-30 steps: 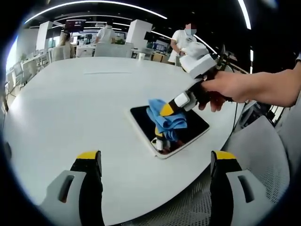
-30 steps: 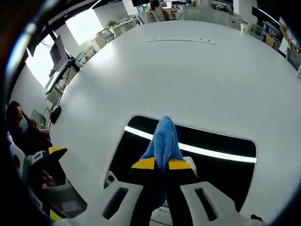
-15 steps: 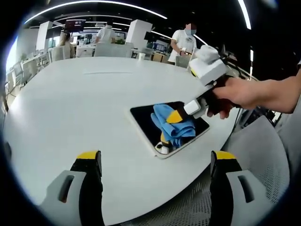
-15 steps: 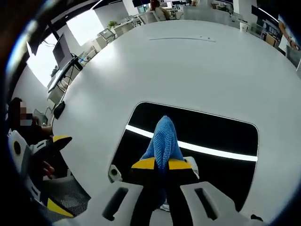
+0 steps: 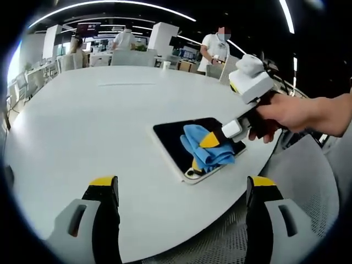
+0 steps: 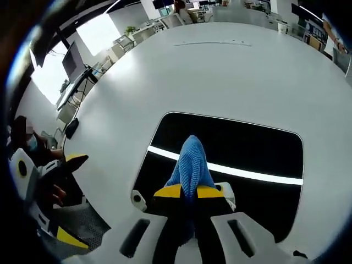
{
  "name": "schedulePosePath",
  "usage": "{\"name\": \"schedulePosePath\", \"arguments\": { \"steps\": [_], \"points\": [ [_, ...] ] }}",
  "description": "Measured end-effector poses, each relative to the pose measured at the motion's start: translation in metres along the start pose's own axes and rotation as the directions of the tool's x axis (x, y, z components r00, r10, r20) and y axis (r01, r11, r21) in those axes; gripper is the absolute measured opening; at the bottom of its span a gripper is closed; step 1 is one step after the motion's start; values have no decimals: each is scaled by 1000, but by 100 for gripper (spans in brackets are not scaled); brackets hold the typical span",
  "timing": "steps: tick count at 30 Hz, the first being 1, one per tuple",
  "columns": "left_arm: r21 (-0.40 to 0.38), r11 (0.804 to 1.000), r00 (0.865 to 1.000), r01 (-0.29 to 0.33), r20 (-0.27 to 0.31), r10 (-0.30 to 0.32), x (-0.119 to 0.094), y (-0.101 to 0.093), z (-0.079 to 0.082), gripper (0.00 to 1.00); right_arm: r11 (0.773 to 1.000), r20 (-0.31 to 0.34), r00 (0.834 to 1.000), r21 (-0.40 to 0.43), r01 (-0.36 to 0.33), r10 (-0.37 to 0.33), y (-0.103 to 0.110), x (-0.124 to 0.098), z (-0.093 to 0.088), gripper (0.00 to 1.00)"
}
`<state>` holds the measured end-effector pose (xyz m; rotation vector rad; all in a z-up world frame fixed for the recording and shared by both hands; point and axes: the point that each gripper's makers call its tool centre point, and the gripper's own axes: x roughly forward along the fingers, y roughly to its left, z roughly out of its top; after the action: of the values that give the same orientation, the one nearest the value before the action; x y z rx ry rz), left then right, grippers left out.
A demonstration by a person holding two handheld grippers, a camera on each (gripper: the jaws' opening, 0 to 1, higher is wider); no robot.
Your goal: Wipe the mirror surface with the cleaning cloth until all visible marks leave the cleaned area.
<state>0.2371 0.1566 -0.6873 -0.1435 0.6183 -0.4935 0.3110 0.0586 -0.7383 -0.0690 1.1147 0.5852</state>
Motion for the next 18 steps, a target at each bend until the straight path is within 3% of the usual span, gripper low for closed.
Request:
{"name": "schedulePosePath", "arguments": {
  "steps": [18],
  "points": [
    [1, 1000, 1000, 5, 14, -5, -1, 0, 3, 95, 1000, -7, 1000, 6, -8, 8, 7, -7, -17, 2]
  ]
}}
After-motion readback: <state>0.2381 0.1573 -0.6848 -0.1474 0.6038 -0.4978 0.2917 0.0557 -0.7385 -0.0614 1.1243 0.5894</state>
